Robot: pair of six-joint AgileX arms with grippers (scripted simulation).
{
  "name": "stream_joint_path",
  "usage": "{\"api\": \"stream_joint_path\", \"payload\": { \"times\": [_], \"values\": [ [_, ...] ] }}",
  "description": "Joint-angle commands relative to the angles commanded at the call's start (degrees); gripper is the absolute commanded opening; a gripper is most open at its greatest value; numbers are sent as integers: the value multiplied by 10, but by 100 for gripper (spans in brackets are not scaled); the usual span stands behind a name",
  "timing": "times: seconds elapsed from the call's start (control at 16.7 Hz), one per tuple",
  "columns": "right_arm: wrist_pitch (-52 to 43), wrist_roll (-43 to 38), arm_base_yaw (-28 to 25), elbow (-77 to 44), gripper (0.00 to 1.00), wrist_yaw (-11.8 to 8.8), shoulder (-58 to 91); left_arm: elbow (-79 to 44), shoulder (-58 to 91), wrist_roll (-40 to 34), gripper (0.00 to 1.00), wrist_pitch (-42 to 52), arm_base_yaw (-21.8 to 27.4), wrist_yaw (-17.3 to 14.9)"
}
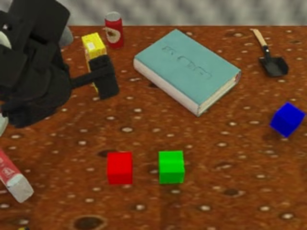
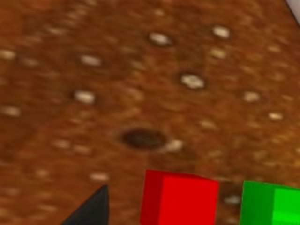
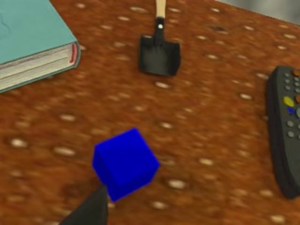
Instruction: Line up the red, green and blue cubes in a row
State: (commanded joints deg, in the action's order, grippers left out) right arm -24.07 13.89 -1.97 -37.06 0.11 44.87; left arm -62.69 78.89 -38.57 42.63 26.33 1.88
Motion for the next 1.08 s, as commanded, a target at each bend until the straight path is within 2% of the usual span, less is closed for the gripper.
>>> {"api": "stream_joint_path", "payload": {
  "times": [0.36,0.6,0.84,1.08],
  "values": [
    [-192,107,-16,-269,100,2,391,315,-388,146,100,-188,-141,1],
    [-296,166,-25,-424,100,2,585,479,-587,254,100,-298,-211,-6],
    [-365,209,-31,-543,100,1,728,585,-724,343,100,-385,-257,-14],
    [-394,228,-34,-597,100,0,785,626,-788,385,100,-426,-274,-19]
  ]
}}
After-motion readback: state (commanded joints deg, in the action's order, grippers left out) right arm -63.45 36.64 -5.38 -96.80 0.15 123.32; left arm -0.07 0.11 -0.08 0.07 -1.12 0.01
